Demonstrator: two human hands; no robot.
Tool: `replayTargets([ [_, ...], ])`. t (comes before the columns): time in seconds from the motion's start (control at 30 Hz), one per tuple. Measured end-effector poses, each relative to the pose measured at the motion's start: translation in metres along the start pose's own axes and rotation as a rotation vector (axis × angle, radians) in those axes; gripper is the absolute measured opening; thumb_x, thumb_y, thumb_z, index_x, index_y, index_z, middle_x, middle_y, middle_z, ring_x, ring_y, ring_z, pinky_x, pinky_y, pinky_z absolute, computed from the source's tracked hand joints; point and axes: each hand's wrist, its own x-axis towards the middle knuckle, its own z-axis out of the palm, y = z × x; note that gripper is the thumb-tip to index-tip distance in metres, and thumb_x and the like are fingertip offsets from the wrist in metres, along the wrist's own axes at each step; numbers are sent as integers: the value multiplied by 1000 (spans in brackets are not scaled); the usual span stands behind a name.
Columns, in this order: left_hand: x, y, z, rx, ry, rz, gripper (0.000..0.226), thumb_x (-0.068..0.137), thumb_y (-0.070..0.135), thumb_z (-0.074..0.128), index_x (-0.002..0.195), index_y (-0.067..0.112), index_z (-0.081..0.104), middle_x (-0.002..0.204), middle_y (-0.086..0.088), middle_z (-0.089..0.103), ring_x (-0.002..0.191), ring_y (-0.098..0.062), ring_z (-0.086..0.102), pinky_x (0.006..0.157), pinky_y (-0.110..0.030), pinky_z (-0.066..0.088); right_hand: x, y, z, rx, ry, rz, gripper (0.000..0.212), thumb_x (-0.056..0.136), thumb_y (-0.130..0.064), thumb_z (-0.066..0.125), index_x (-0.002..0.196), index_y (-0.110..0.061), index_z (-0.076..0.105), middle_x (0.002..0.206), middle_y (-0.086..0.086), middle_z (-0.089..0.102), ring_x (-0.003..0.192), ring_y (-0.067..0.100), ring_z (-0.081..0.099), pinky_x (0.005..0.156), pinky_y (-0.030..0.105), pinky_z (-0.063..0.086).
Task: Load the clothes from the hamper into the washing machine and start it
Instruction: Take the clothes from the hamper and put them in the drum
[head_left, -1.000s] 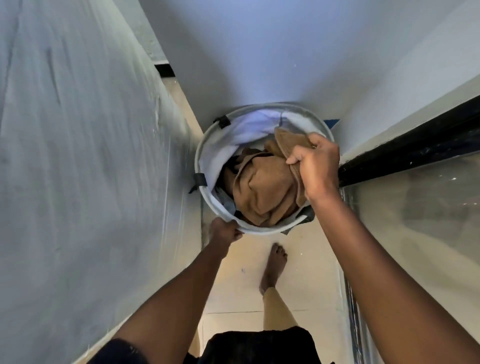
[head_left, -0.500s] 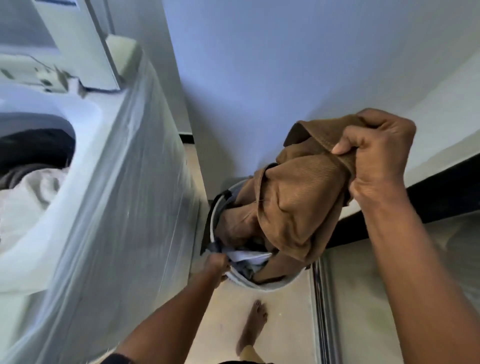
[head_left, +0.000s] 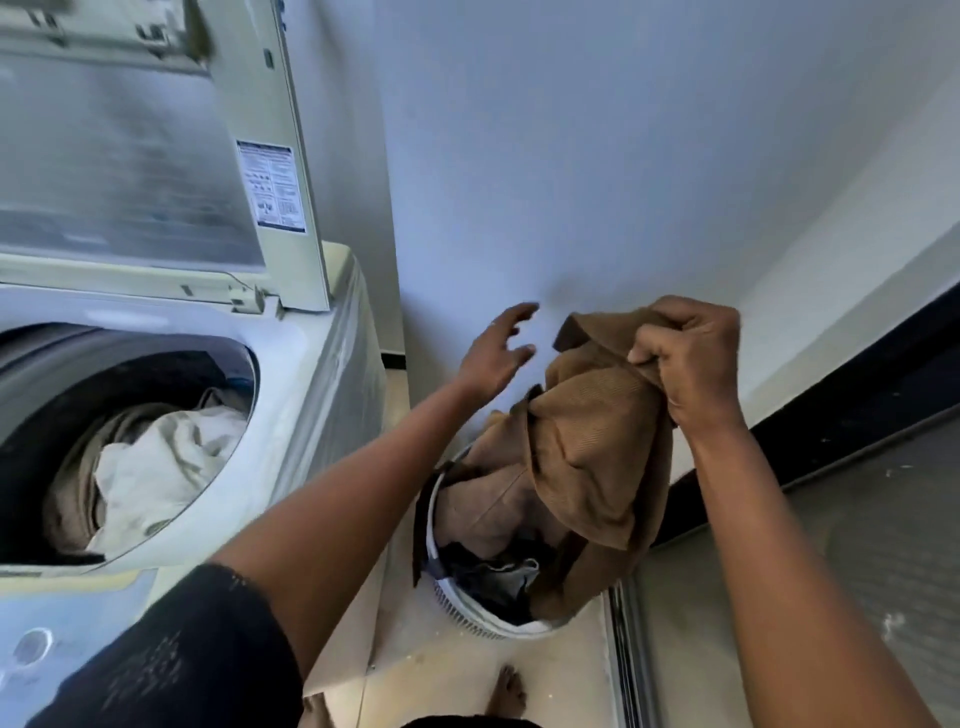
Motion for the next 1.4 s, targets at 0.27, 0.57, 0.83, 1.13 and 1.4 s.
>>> replayTargets([
  [0.27,12,101,-13,241,-370,-20,43,54,9,51,94,6,63,96,-13,63,94,-28,58,80,-35,49,25,-95,-28,-221,-92,-154,29,47,3,52,35,-19,37,37,-12,29,41,3,26,43,17,19],
  [0.57,11,160,-47,568,-83,89,20,66,-1,53,49,9,51,56,-5,51,68,-28,55,51,-27,40,53,-143,-44,-531,0,-150,24,49,1,58,39,-12,40,38,-7,31,42,8,30,43,21,23],
  [0.83,5,210,-92,633,213,265,29,77,6,45,51,16,38,75,-18,58,77,-35,54,61,-30,36,70,-180,-54,-1129,-17,-319,14,85,-19,59,97,-12,59,87,17,63,85,34,58,71,34,40],
  [1.13,2,269,-158,-25,-396,295,71,54,57,74,115,26,57,113,3,60,103,-16,57,77,-27,50,101,-248,-32,-1078,587,-1054,16,74,1,49,76,-6,64,55,10,57,43,29,54,37,26,40],
  [1.4,-11,283,-145,-265,-511,322,98,29,61,86,108,9,58,87,3,74,80,-9,71,69,-21,57,117,-303,4,-950,692,-1210,17,71,-2,50,76,-6,66,56,9,59,44,26,57,33,26,42],
])
